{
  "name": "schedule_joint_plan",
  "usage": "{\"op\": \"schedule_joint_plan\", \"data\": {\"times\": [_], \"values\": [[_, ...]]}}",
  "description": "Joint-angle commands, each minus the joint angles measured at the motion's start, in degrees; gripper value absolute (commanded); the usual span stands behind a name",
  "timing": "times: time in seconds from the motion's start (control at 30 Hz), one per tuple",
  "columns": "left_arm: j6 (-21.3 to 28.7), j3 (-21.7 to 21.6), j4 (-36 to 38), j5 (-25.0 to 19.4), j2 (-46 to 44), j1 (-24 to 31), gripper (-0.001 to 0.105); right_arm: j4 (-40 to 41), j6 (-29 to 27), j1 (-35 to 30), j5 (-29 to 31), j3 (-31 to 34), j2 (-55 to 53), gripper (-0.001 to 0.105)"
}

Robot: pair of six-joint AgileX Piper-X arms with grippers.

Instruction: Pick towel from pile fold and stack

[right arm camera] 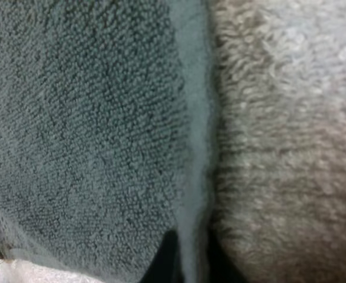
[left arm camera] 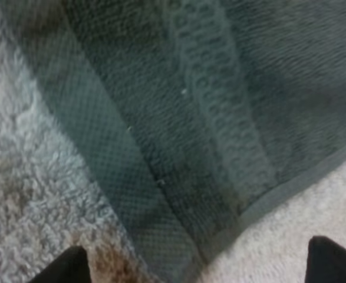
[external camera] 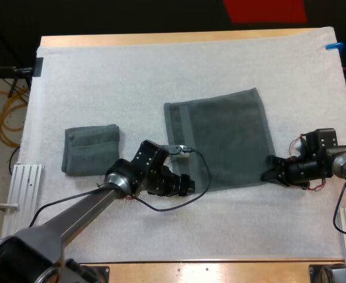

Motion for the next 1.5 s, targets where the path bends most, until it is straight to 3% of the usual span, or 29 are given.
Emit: {"op": "schedule_joint_plan", "data": {"times": [0.0, 0.27, 0.6, 0.8, 0.9, 1.07, 1.2, 1.37, 1.47], "values": [[-1.22, -0.12, -0.57, 0.57, 1.07, -0.03, 0.071, 0.99, -0.71, 0.13, 1.49, 0.0, 0.09, 0.0], [-1.22, -0.12, -4.94, 9.34, 6.23, -0.06, 0.07, 0.99, -0.71, 0.13, 0.97, 0.0, 0.09, 0.0], [-1.22, -0.12, -6.44, 10.44, 6.76, -0.22, 0.068, 0.99, -0.71, 0.13, 0.95, 0.0, 0.09, 0.0], [-1.22, -0.12, -6.49, 7.89, 6.76, -0.22, 0.05, 0.99, -0.71, 0.13, 0.95, 0.0, 0.09, 0.0], [-1.22, -0.12, -6.94, 7.62, 6.76, -0.22, 0.036, 1.14, -0.71, 0.13, 0.46, 0.0, 0.09, 0.0], [-1.04, -0.12, -6.79, 7.64, 6.73, -0.22, 0.0, 3.15, -1.0, 0.13, -1.66, 0.0, -0.07, 0.0], [1.45, -0.12, -5.54, 8.91, 5.28, -1.09, 0.0, 5.43, -3.55, 0.13, -1.5, 0.0, -1.34, 0.0], [4.65, -0.12, -0.14, 8.91, 0.15, -6.37, 0.0, 10.49, -6.08, 0.16, -1.21, 0.0, -6.69, 0.0], [4.88, -0.12, 2.65, 6.58, -2.58, -10.22, 0.0, 13.47, -6.28, 0.16, -1.21, 0.0, -10.82, 0.0]]}}
